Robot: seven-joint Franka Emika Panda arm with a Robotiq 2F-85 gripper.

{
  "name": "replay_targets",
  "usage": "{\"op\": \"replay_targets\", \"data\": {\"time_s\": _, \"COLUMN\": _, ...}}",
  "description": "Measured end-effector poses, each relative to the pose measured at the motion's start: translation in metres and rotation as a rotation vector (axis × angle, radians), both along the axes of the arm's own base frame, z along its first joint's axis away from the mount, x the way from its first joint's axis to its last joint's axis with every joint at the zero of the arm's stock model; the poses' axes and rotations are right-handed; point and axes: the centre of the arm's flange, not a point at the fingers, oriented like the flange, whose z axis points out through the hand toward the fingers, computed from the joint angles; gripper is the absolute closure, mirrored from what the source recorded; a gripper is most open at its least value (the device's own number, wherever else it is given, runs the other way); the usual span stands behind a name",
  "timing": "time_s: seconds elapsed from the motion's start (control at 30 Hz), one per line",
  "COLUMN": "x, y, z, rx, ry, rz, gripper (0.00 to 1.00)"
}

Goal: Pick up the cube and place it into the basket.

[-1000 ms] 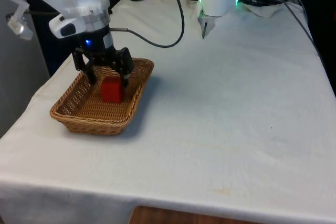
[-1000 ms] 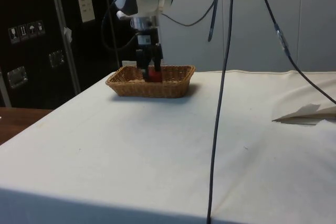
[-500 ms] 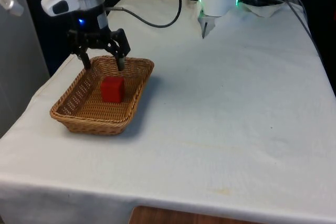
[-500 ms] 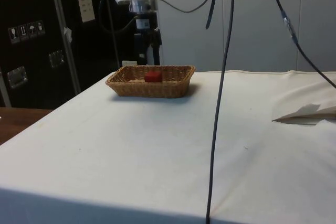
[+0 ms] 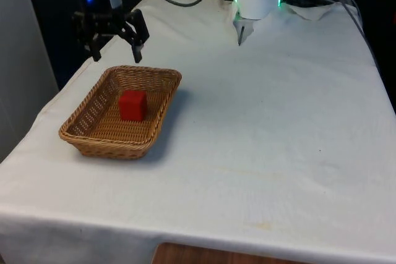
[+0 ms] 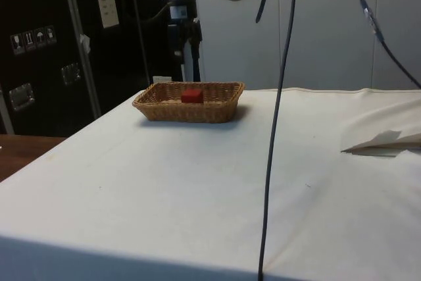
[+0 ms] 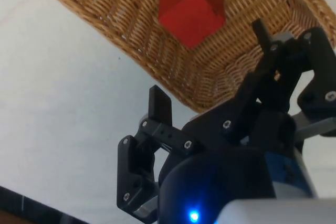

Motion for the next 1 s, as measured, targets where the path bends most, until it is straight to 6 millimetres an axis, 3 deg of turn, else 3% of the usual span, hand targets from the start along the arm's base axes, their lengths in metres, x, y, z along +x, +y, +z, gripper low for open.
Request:
{"op": "replay_targets", "data": {"time_s": 0.43, "x": -0.004, "y": 0.016, "z": 0.041, "rx": 0.002, "ry": 0.009, "rz": 0.042, "gripper": 0.0}}
{"op": "replay_targets", "data": {"time_s": 0.63, "x": -0.003, "y": 0.034, "z": 0.058, "rx": 0.001, "ry": 0.022, "rz": 0.061, "gripper": 0.0}}
{"op": "replay_targets", "data": {"time_s": 1.0, "x": -0.004, "y": 0.068, "z": 0.072, "rx": 0.011, "ry": 0.036, "rz": 0.074, "gripper": 0.0}}
